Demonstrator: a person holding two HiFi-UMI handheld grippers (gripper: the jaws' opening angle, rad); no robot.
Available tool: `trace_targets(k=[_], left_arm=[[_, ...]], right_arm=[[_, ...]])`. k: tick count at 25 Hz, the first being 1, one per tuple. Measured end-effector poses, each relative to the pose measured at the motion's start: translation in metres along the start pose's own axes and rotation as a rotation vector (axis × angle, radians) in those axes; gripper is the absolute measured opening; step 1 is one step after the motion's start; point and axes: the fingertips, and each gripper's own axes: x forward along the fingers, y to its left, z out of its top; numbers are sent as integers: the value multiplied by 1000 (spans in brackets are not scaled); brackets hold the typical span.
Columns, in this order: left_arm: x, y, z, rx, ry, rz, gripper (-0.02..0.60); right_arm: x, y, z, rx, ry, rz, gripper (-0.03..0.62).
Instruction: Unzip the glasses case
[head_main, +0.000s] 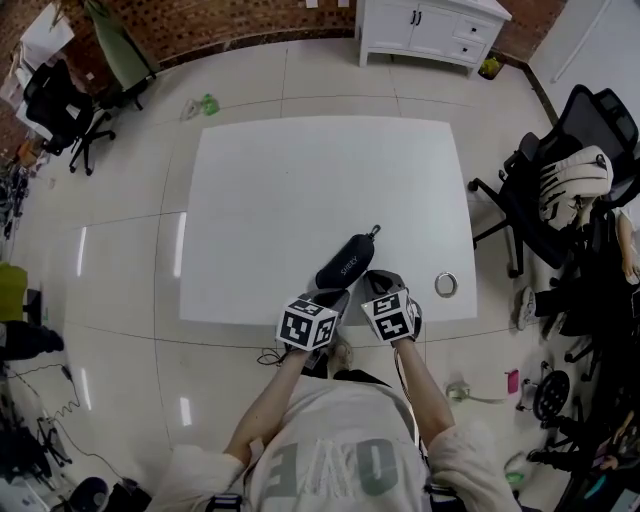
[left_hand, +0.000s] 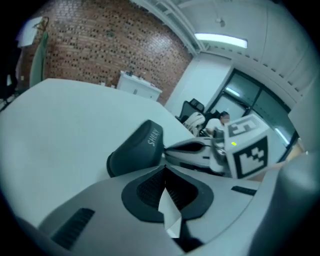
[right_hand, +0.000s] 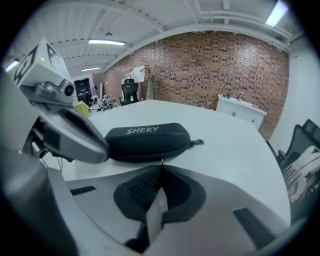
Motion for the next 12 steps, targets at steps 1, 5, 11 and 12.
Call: trace_targets(k=[1,5,11,12], left_arm=[[-5,12,3,0,-23,47,3],[-24,47,25,9,-108,159,3],[-9,15,51,133,-123,109,3],[-4,14,51,145,-120,113,3]], right_arm=[[-4,10,-3,-6,2,20,0],[-18,60,-9,-80,3,94,0],[-21,77,-7,-43,4,84,0],[-21,76,-7,-41,4,81,0]])
